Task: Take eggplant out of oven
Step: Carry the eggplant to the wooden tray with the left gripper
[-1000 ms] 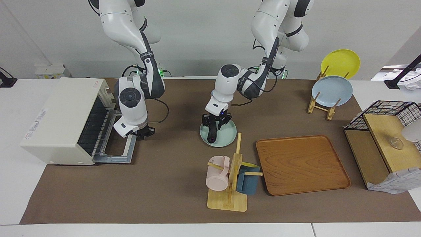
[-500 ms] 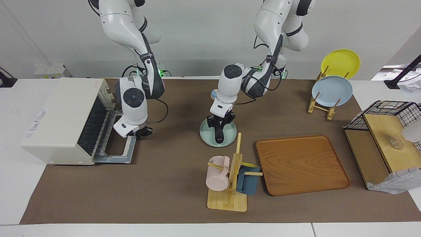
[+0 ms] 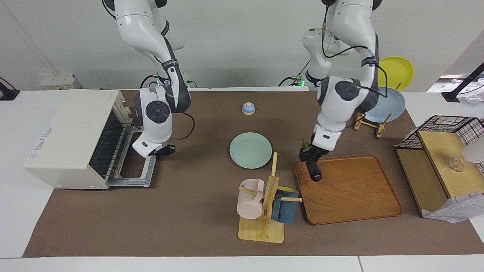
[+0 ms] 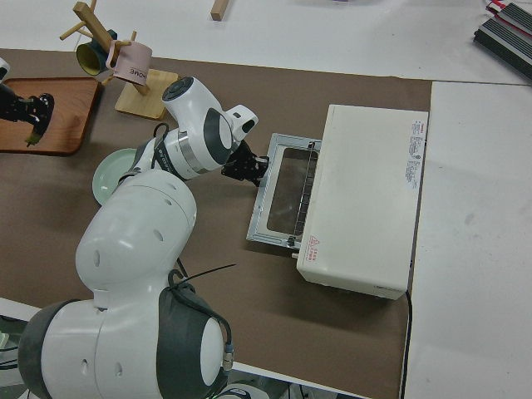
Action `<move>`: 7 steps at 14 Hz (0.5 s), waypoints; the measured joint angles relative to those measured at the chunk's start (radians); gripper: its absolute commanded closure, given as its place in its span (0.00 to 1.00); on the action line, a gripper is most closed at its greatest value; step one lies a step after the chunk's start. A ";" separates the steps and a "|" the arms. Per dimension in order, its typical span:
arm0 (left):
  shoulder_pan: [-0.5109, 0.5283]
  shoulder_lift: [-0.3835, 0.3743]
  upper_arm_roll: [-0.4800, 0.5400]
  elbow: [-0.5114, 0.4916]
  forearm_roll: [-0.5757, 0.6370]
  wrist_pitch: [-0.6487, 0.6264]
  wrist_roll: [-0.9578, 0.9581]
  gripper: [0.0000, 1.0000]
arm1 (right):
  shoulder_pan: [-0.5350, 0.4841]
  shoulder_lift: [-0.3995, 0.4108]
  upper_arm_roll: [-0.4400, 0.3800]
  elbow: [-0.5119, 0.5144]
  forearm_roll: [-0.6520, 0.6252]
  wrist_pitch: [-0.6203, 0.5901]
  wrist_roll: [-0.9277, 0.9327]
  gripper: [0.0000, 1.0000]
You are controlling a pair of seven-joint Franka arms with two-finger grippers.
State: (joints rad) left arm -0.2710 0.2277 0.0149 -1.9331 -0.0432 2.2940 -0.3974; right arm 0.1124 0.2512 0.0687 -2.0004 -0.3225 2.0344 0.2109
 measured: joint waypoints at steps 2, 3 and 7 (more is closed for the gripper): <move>0.093 0.057 0.001 0.069 0.000 -0.003 0.154 0.99 | -0.002 -0.009 0.002 0.062 0.000 -0.100 -0.040 0.98; 0.113 0.093 0.000 0.101 0.005 -0.003 0.191 0.93 | -0.008 -0.023 0.001 0.080 0.001 -0.131 -0.048 0.97; 0.115 0.171 -0.016 0.122 0.035 0.022 0.208 0.00 | -0.048 -0.103 -0.005 0.099 0.000 -0.200 -0.101 0.92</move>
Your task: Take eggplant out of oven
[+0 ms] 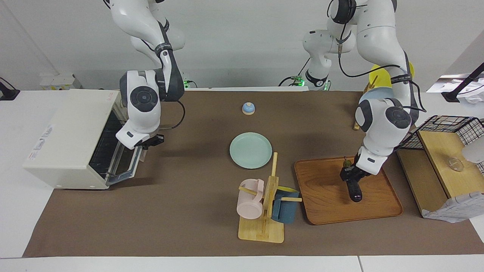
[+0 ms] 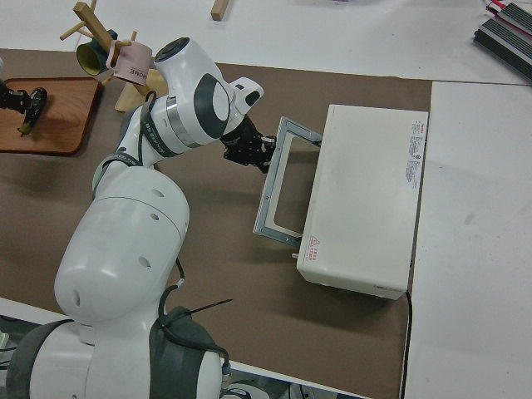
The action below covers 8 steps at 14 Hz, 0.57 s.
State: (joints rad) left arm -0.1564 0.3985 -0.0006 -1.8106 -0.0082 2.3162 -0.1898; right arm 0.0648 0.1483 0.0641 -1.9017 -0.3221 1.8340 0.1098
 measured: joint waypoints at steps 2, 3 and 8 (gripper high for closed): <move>0.003 -0.035 0.001 0.017 0.000 -0.043 0.000 0.00 | -0.024 -0.027 -0.002 0.004 -0.001 -0.019 -0.041 0.90; 0.010 -0.075 0.003 0.030 0.001 -0.106 0.000 0.00 | -0.034 -0.036 -0.003 0.008 -0.001 -0.027 -0.061 0.90; 0.050 -0.360 0.009 0.056 0.005 -0.505 0.009 0.00 | -0.073 -0.065 -0.006 0.017 -0.004 -0.080 -0.113 0.87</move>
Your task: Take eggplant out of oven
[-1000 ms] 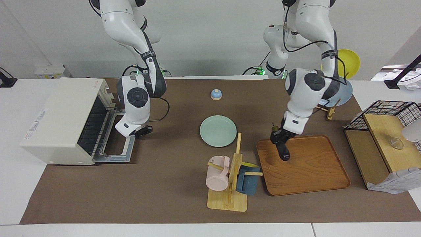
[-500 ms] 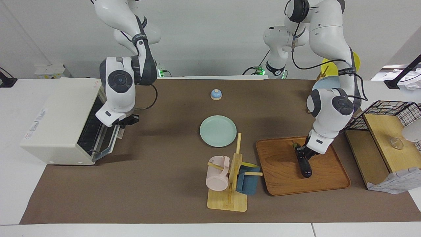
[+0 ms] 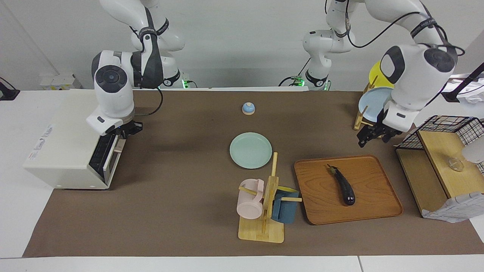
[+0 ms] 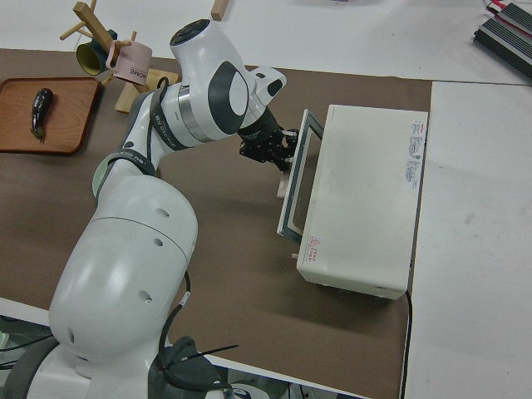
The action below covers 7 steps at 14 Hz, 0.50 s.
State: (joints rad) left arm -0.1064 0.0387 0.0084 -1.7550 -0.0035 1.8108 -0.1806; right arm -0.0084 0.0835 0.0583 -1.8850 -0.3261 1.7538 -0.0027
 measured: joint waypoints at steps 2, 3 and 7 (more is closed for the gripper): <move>0.028 -0.074 0.001 0.035 0.001 -0.173 0.092 0.00 | -0.012 -0.013 -0.002 -0.001 0.000 -0.026 -0.031 0.86; 0.045 -0.095 0.001 0.058 0.002 -0.238 0.137 0.00 | -0.024 -0.023 -0.003 -0.001 0.000 -0.034 -0.051 0.86; 0.073 -0.105 0.001 0.112 0.002 -0.317 0.201 0.00 | -0.049 -0.058 -0.004 -0.001 0.005 -0.062 -0.085 0.69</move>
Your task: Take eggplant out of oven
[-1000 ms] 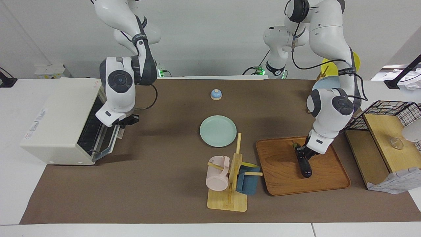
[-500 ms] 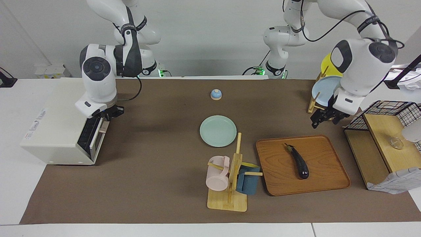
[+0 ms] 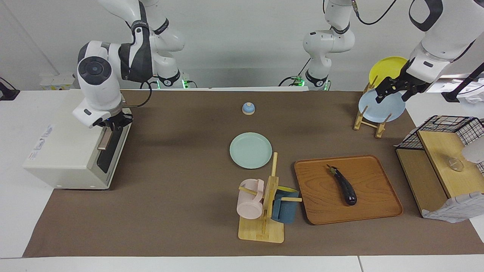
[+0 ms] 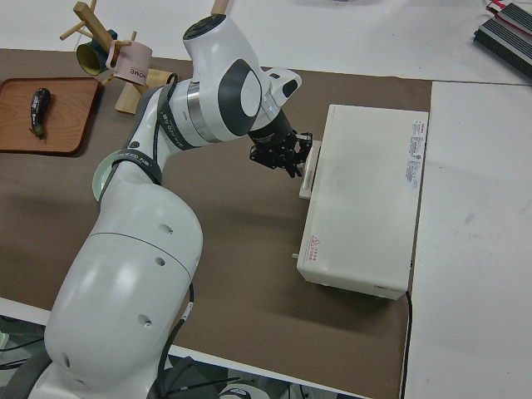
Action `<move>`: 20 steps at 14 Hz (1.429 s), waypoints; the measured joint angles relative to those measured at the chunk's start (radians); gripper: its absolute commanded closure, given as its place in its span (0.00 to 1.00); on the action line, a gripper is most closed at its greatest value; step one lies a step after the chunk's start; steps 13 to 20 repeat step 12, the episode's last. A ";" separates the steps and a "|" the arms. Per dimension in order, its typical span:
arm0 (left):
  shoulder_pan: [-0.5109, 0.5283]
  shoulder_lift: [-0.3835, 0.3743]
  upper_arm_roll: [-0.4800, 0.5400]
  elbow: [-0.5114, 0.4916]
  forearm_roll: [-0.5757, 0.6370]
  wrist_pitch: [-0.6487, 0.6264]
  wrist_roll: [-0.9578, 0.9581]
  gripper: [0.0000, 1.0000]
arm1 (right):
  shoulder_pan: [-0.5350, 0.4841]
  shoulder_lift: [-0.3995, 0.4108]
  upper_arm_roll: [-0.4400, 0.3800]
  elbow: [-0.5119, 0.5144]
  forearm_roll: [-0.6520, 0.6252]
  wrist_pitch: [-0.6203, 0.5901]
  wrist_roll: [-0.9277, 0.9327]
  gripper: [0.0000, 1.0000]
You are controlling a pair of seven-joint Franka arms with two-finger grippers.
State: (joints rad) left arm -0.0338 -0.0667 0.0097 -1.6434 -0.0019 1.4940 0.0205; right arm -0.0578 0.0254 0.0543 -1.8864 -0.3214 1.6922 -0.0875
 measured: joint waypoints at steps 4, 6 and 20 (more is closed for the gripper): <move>0.000 0.010 -0.005 0.000 0.000 0.001 0.004 0.00 | 0.001 -0.045 0.003 0.054 0.148 -0.053 0.000 0.00; 0.000 0.012 -0.006 0.000 0.000 0.012 0.006 0.00 | 0.001 -0.066 0.002 0.149 0.263 -0.126 0.000 0.00; 0.000 0.014 -0.007 0.001 0.000 0.040 0.007 0.00 | 0.000 -0.074 0.003 0.322 0.323 -0.240 0.000 0.00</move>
